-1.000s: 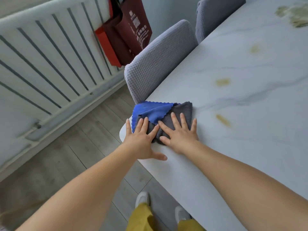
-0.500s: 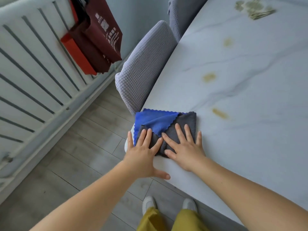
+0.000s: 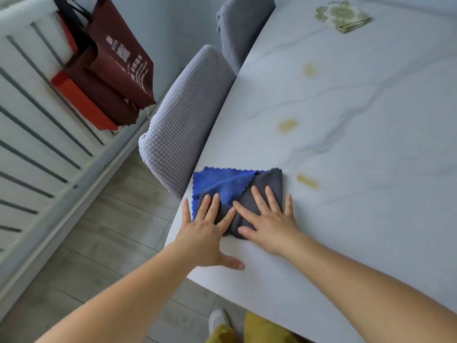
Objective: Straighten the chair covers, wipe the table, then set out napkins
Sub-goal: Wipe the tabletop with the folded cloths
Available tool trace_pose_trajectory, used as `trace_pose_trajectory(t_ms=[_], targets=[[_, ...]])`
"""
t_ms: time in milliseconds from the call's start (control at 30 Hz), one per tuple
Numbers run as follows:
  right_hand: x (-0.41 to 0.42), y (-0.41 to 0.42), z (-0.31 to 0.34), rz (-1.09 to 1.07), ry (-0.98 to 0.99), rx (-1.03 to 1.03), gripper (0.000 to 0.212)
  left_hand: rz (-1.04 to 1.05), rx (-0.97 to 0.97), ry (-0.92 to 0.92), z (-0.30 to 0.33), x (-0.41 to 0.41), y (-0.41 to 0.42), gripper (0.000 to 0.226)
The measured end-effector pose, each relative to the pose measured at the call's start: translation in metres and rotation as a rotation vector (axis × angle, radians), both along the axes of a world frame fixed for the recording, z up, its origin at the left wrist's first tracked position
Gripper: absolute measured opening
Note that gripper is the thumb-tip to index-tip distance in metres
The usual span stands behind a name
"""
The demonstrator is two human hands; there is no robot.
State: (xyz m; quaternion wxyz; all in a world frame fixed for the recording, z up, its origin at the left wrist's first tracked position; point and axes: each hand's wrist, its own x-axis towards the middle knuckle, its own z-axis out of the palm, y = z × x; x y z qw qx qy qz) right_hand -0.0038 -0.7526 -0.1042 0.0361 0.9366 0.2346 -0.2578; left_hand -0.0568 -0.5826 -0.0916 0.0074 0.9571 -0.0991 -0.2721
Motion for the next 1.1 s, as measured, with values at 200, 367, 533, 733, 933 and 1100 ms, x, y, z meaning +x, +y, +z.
trace_pose_trajectory(t_ms=[200,367,533,733,933,1100], targets=[[0.062,-0.006,0.001,-0.029,-0.026,-0.018,0.061,0.067,0.062,0.012,-0.001,0.066,-0.018,0.126],[0.080,-0.044,0.001,-0.100,-0.045,-0.009,0.061,-0.015,0.088,0.008,0.002,0.097,-0.051,0.126],[0.081,-0.099,0.001,-0.216,-0.043,-0.031,0.060,-0.133,0.072,-0.004,0.003,0.117,-0.103,0.126],[0.052,-0.157,0.002,-0.395,-0.036,-0.059,0.059,-0.269,0.038,-0.012,0.007,0.114,-0.163,0.126],[0.012,-0.161,0.002,-0.489,-0.024,-0.062,0.058,-0.362,0.030,-0.039,0.009,0.086,-0.168,0.124],[-0.017,-0.144,0.003,-0.487,-0.005,-0.040,0.057,-0.380,0.016,-0.041,0.008,0.055,-0.148,0.124]])
